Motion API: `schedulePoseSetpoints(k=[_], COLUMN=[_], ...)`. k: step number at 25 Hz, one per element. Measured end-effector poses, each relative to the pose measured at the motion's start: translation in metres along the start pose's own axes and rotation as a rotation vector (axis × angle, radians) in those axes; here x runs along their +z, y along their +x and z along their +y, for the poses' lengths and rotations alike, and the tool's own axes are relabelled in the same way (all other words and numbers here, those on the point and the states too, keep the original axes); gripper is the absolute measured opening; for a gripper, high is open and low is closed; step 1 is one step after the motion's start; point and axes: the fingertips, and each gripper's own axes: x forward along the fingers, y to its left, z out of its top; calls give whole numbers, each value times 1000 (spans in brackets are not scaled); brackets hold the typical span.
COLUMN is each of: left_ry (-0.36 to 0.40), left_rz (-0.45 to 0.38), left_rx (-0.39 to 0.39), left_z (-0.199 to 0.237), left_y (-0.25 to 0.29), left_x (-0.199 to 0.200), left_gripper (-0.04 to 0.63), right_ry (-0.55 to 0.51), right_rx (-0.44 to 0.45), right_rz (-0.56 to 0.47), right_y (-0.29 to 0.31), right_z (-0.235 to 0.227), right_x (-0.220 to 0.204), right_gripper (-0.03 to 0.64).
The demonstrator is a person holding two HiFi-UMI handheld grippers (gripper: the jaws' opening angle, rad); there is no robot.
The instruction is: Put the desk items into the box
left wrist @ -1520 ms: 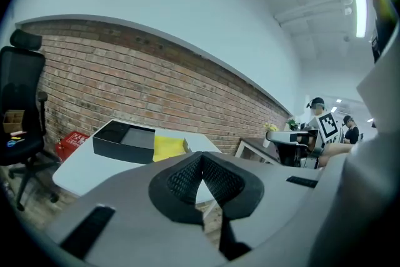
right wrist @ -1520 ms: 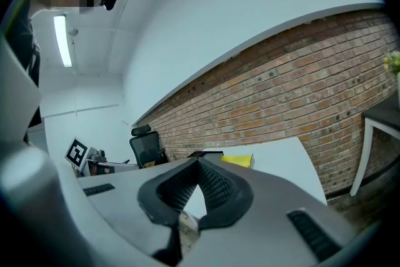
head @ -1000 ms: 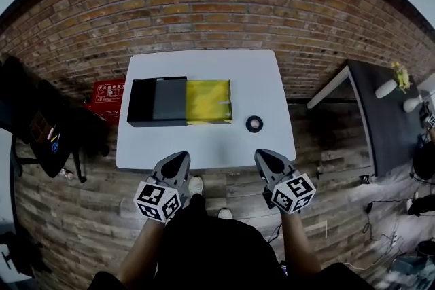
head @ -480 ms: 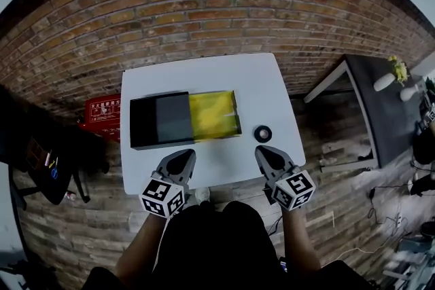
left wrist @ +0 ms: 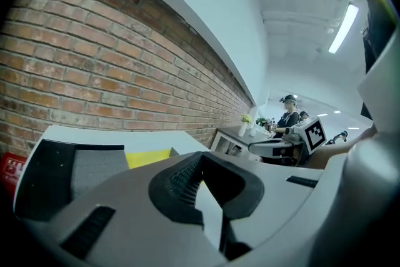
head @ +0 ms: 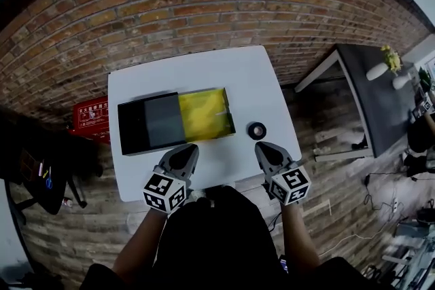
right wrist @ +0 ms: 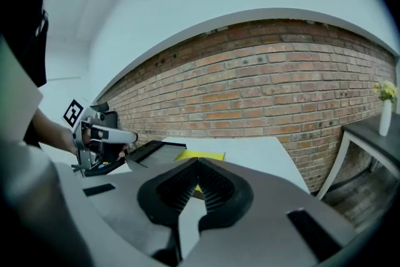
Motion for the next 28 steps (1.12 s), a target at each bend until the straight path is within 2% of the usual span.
schedulePoseSetpoints(k=[12, 28], left_ry=[-18, -16], left_rz=[78, 201], left_rx=[-17, -75], left_z=[-29, -64], left_y=[68, 155], left_x=[-18, -62], left_gripper=[12, 12], right_ry=[-109, -89], right_rx=[1, -38], right_rz=[177, 341], right_y=[18, 48], right_z=[-50, -103], right_x=[-49, -115], right_gripper=[21, 23])
